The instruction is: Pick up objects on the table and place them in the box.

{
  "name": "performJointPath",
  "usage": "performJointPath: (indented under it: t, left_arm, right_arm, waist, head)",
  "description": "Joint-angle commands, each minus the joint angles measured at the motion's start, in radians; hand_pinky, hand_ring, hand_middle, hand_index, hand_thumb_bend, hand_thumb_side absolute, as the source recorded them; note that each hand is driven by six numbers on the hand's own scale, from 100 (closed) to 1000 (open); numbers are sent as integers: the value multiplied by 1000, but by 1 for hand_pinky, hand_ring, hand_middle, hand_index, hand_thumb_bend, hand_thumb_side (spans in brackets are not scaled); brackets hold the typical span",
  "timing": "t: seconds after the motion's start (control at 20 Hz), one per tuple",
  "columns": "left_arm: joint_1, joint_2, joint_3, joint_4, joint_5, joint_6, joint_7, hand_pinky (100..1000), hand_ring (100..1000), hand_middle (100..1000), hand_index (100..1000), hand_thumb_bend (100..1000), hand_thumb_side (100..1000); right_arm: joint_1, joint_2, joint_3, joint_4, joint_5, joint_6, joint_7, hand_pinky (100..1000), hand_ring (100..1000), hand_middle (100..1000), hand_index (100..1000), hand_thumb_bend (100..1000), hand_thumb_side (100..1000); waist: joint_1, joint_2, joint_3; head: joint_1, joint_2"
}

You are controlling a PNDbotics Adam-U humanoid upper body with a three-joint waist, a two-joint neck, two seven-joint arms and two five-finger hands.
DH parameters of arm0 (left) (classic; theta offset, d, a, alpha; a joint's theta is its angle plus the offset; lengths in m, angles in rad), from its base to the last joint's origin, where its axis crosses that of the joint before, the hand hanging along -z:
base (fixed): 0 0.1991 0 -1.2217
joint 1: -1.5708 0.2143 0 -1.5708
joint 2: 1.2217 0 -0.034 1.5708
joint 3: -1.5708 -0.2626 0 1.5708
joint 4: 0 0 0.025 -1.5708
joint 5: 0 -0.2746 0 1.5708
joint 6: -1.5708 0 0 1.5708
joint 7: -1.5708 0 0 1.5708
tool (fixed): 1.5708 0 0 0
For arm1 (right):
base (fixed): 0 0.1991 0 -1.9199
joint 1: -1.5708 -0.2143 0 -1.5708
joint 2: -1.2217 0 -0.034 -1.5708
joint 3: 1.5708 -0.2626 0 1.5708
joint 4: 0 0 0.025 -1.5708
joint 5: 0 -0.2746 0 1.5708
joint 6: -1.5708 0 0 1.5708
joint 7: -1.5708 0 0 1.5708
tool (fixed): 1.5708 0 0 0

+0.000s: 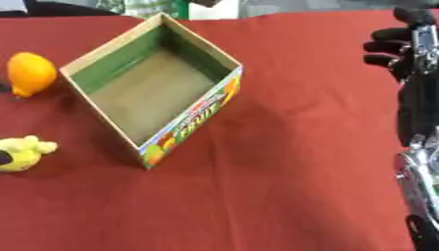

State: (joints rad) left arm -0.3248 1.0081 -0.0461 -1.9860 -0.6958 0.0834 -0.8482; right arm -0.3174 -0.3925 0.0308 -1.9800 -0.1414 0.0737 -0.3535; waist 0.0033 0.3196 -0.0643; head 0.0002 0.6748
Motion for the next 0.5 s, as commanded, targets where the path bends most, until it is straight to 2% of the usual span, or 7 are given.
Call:
performJointPath:
  t: [0.05,0.4,0.5]
  left_arm:
    - [-3,38,21,-14,11,-4,-17,822,875,941,1000,627,796]
    - [13,26,19,-14,15,-10,-51,824,878,953,1000,593,772]
    - [16,20,17,-14,-6,-5,-57,827,877,955,1000,541,735]
  right_arm:
    - [-10,-19,-9,-20,6,1,4,663,660,602,850,100,870]
    - [-9,-13,-10,-20,6,2,6,664,661,602,850,100,871]
    - [-9,-10,-10,-20,6,2,6,664,661,602,851,100,872]
  waist:
    - [1,-16,-1]
    - [0,-17,-1]
    - [0,-17,-2]
  head:
    - [7,-12]
    - [38,-22]
    - [48,-27]
